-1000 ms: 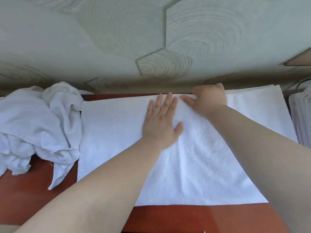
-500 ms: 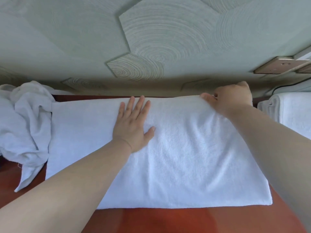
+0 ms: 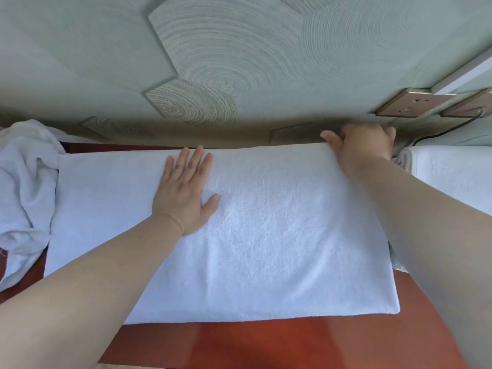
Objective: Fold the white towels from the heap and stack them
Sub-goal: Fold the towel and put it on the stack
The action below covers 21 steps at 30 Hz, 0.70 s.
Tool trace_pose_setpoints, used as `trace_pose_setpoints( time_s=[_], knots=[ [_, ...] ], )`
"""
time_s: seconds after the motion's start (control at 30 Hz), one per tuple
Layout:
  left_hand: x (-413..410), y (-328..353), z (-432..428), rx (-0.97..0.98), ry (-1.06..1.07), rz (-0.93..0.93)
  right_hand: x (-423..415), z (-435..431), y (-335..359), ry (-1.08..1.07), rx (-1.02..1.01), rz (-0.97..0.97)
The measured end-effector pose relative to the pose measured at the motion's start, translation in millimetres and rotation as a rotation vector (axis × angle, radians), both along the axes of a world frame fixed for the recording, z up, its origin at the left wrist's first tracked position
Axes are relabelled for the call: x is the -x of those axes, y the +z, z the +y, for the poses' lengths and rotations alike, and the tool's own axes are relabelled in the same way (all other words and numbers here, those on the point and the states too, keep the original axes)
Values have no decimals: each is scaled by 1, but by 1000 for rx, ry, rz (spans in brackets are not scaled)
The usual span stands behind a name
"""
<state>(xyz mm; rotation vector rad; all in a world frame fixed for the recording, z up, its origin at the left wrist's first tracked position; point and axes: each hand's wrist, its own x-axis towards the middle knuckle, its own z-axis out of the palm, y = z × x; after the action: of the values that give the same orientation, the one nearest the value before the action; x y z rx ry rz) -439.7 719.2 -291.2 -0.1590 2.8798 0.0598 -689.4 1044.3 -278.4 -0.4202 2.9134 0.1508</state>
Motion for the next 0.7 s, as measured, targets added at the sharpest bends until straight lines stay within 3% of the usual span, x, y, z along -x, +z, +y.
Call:
trace_pose_setpoints(
  time_s=[0.13,0.2,0.33,0.4,0.5,0.7],
  knots=[
    [0,-3,0,10,28,-4,-7,15,-6,-116,255,-153],
    [0,-3,0,11,28,-1,-10,17,-4,-156,236,-189],
    [-1,-2,1,17,30,-5,-41,3,3,33,233,51],
    [-2,-1,1,29,31,-10,-83,-16,8,196,317,7],
    [-4,3,5,27,56,4,-144,-28,2,467,183,-215],
    [-70,15,31,-146,219,50,-155,5,-3,360,99,-158]
  ],
)
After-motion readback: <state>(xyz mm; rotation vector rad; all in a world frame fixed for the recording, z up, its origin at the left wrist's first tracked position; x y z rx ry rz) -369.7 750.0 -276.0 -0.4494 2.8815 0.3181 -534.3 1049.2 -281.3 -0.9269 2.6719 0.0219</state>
